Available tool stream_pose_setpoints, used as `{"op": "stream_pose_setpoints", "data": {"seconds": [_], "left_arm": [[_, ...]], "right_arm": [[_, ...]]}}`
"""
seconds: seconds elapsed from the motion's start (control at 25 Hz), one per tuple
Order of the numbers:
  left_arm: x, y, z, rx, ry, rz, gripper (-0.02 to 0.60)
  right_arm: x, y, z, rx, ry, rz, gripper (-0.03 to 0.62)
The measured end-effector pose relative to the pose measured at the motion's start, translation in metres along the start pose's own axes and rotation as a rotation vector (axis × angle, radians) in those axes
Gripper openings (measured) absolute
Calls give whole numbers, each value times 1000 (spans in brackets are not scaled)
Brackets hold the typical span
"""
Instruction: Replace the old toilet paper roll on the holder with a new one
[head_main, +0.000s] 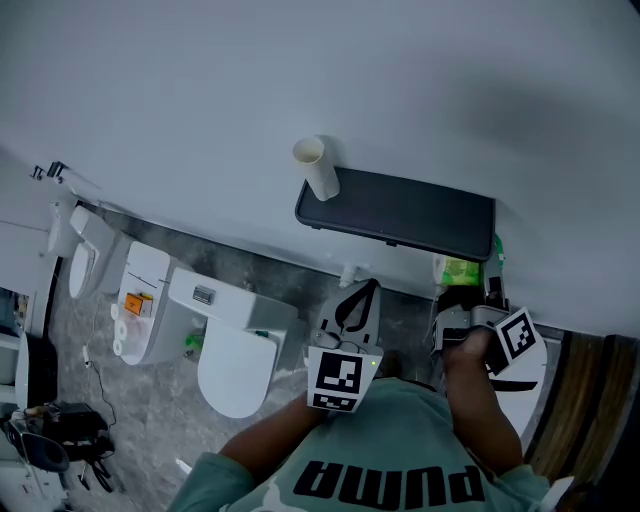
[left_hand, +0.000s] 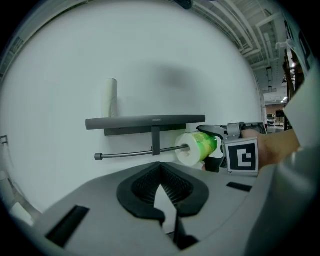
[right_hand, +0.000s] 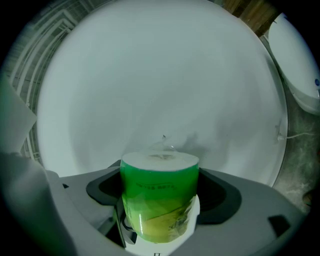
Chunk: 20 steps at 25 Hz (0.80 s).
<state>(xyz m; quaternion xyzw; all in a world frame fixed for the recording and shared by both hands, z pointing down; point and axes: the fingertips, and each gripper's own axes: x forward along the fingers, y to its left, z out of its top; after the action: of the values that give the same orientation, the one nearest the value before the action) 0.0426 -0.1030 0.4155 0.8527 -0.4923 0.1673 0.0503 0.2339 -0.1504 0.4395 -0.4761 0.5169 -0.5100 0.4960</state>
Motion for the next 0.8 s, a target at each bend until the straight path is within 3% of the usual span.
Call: {"op": "stream_pose_setpoints", "data": {"seconds": [0.8], "left_arm": [[-13,46,2,48,18,-67,5]], "right_arm": [[5,0,-53,30,-88,5,433]]}}
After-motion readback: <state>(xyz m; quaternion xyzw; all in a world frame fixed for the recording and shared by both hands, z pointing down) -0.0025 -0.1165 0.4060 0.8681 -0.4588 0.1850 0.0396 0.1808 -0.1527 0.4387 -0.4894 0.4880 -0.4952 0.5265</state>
